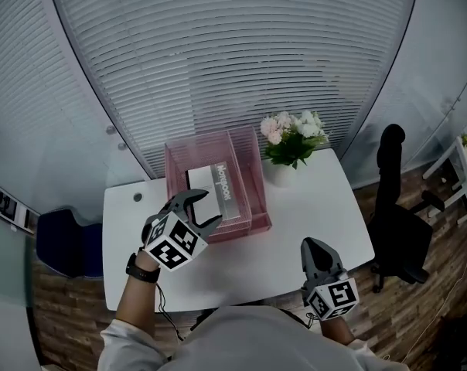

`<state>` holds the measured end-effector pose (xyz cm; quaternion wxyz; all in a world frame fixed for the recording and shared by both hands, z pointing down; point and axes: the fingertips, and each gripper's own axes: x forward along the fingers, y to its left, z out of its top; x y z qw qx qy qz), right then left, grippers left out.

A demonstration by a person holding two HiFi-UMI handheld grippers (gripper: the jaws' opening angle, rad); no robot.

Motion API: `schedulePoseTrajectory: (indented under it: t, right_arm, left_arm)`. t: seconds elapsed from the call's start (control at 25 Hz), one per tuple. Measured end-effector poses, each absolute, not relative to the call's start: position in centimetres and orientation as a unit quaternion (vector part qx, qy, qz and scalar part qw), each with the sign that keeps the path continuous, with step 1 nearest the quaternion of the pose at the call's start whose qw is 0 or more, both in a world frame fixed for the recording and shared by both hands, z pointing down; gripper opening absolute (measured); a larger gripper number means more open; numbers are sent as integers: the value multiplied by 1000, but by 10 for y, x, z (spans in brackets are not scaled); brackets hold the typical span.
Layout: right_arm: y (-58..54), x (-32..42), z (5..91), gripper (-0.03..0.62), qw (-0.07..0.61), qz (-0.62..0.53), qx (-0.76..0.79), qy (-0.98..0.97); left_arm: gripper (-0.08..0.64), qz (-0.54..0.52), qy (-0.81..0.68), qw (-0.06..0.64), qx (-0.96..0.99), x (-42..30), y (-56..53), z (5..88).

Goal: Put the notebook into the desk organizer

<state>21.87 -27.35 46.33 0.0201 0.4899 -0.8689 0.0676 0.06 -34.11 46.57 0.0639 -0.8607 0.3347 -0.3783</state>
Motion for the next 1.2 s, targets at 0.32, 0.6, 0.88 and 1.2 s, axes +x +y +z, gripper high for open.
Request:
schedulePoseTrajectory:
  t: [0.32, 0.6, 0.88, 1.2]
  right_arm:
    - [-275, 188, 445, 14, 17, 45, 460, -886]
    - [-277, 174, 435, 12, 20, 26, 452, -892]
    - [-276, 166, 435, 12, 23, 19, 446, -894]
    - [-277, 161, 440, 12, 25, 24, 445, -895]
  left_arm:
    - [158, -229, 438, 58, -868, -36, -296, 408]
    - [32, -153, 502, 21, -851, -67, -261, 407]
    - [9, -89, 532, -49, -841, -82, -235, 430]
    - [9, -71, 528, -88, -842, -71, -233, 452]
